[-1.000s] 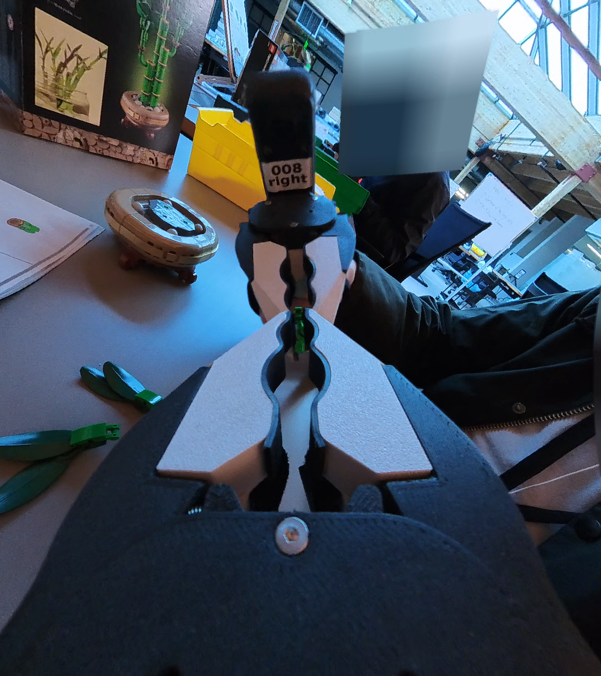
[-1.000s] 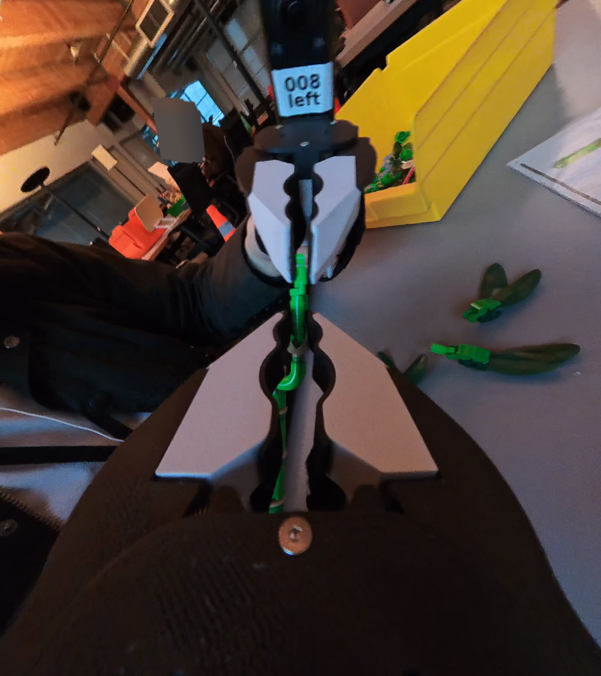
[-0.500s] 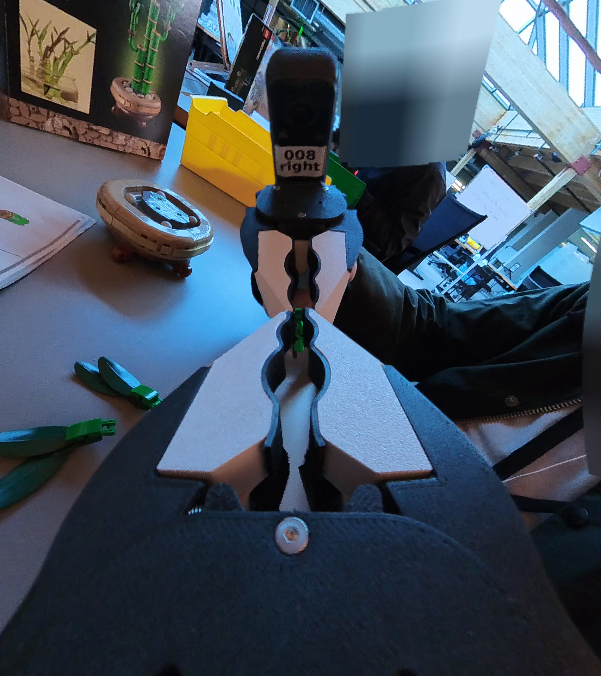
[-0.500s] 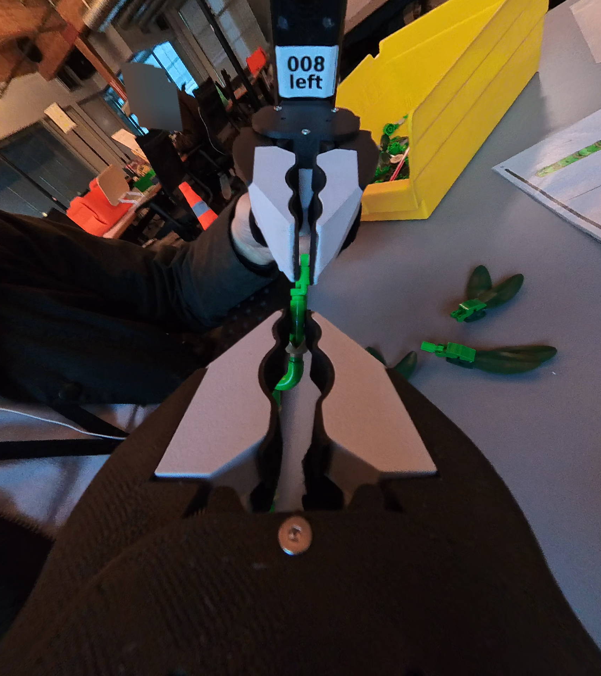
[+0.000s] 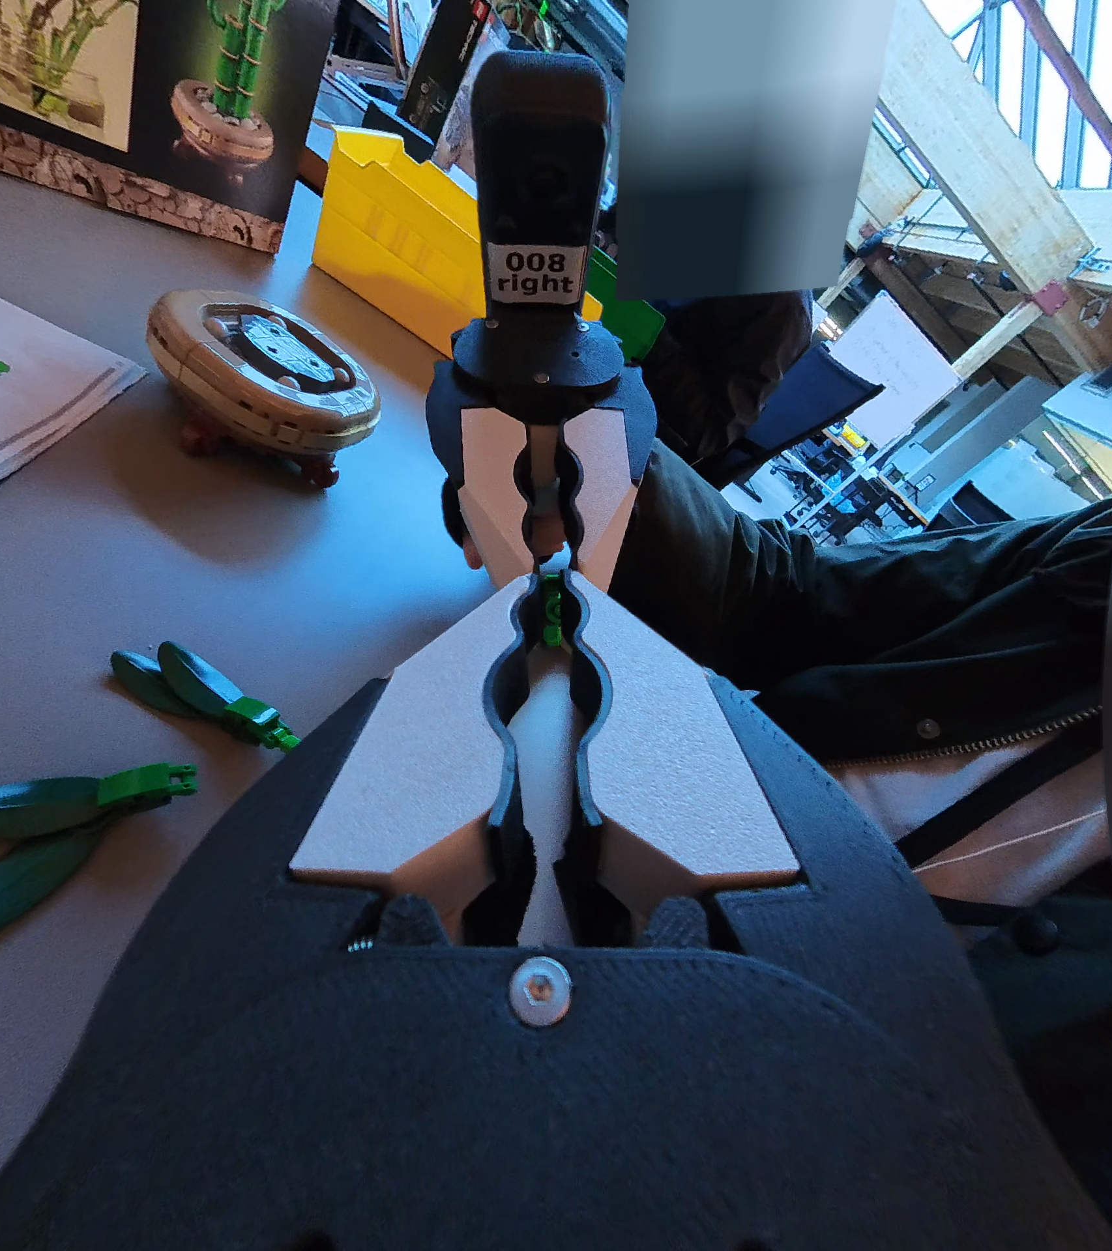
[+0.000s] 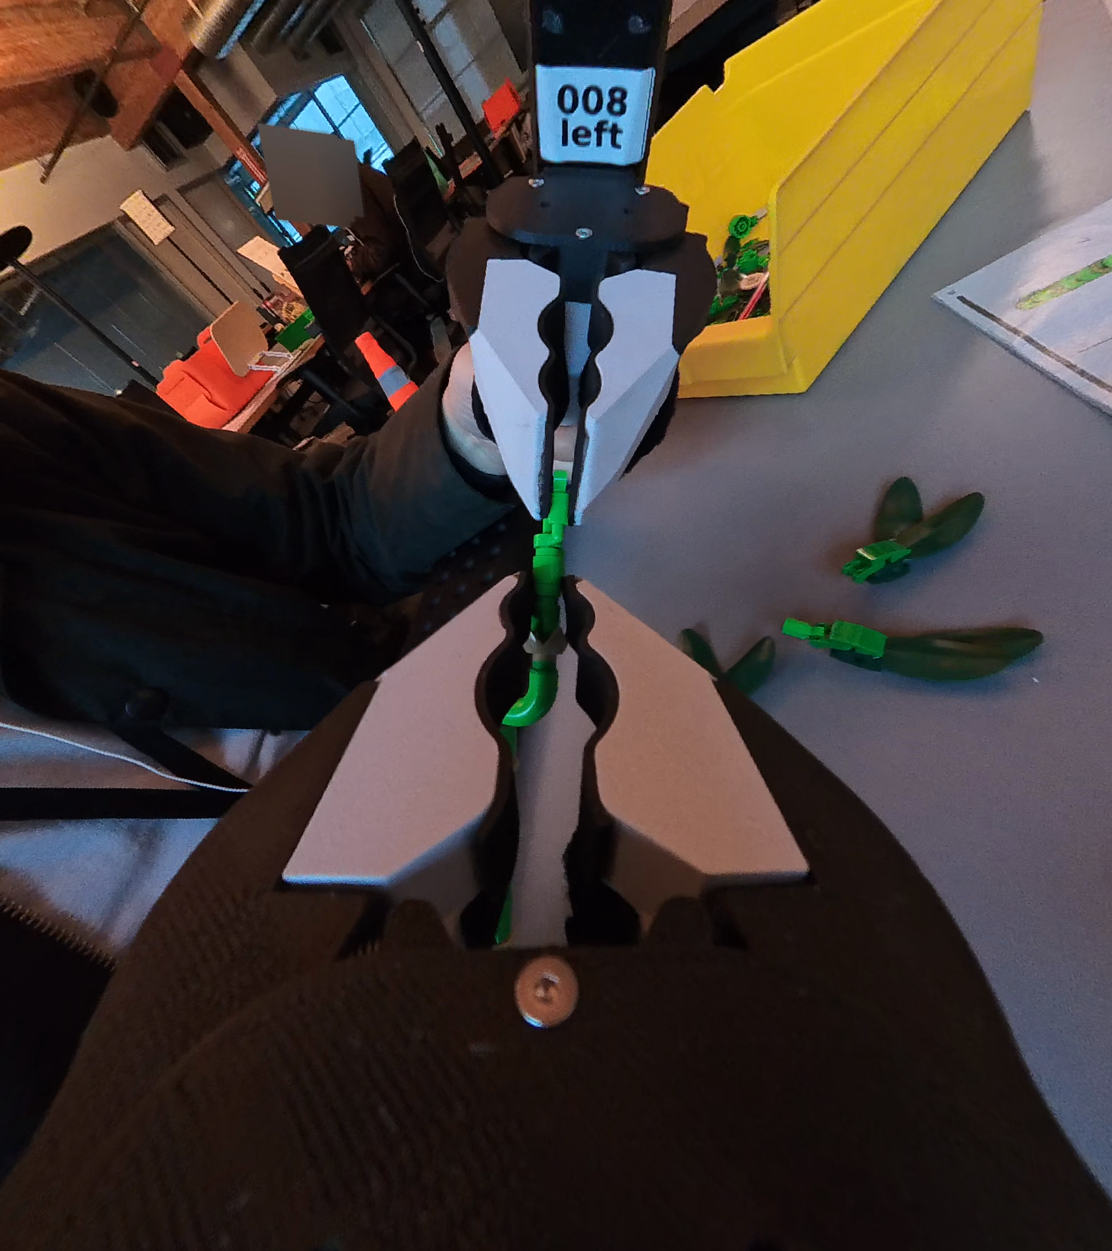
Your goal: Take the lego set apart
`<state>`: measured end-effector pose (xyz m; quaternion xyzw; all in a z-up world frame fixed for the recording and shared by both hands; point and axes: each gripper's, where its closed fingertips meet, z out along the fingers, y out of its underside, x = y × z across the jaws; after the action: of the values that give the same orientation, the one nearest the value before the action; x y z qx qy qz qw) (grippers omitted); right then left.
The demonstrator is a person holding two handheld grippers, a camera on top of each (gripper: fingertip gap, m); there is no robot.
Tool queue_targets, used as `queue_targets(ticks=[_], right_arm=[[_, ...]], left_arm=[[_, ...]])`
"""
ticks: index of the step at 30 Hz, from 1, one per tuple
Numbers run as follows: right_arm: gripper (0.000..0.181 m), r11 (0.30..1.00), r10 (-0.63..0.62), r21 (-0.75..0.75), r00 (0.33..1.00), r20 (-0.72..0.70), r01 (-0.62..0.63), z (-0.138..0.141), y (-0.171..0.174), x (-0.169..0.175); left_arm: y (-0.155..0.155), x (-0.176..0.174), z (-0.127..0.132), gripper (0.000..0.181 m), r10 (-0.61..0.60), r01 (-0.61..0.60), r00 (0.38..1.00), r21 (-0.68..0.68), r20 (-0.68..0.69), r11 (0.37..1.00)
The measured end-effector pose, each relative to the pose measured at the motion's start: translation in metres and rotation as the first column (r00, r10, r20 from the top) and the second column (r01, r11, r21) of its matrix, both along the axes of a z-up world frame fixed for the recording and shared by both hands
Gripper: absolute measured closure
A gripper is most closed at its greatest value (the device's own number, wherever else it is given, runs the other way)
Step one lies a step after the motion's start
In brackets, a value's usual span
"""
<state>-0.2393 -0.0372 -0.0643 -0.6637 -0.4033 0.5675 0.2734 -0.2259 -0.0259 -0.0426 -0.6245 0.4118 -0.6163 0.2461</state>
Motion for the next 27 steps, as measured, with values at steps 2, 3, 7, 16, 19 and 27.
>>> queue_targets(ticks=[2, 3, 7, 16, 19, 27], right_arm=[[0.168, 1.000, -0.002, -0.013, 1.000, -0.021, 0.002, 0.004, 0.001, 0.001], [0.166, 1.000, -0.013, -0.017, 0.999, -0.046, 0.012, 0.008, 0.003, 0.002], [0.169, 0.996, -0.082, -0.029, 0.991, -0.106, 0.080, 0.019, 0.016, 0.010], [0.180, 0.996, -0.057, -0.079, 0.991, -0.119, 0.048, 0.018, 0.011, 0.002], [0.180, 0.990, -0.063, -0.130, 0.988, -0.138, 0.045, 0.018, 0.012, 0.001], [0.178, 0.971, -0.078, -0.234, 0.984, -0.160, 0.039, 0.019, 0.013, 0.000]], left_arm=[[0.000, -0.001, 0.000, 0.178, 0.003, -0.003, 1.000, 0.000, 0.001, 1.000], [0.001, -0.001, -0.001, 0.178, 0.007, -0.007, 1.000, 0.005, -0.009, 1.000], [0.000, 0.000, 0.000, 0.178, 0.010, -0.010, 1.000, 0.008, -0.003, 1.000], [0.000, 0.000, 0.003, 0.178, 0.010, -0.010, 1.000, 0.016, 0.007, 1.000], [0.001, 0.000, 0.003, 0.178, 0.013, -0.014, 1.000, 0.016, 0.008, 1.000], [0.002, -0.001, 0.003, 0.178, 0.034, -0.034, 0.999, 0.042, -0.001, 0.999]])
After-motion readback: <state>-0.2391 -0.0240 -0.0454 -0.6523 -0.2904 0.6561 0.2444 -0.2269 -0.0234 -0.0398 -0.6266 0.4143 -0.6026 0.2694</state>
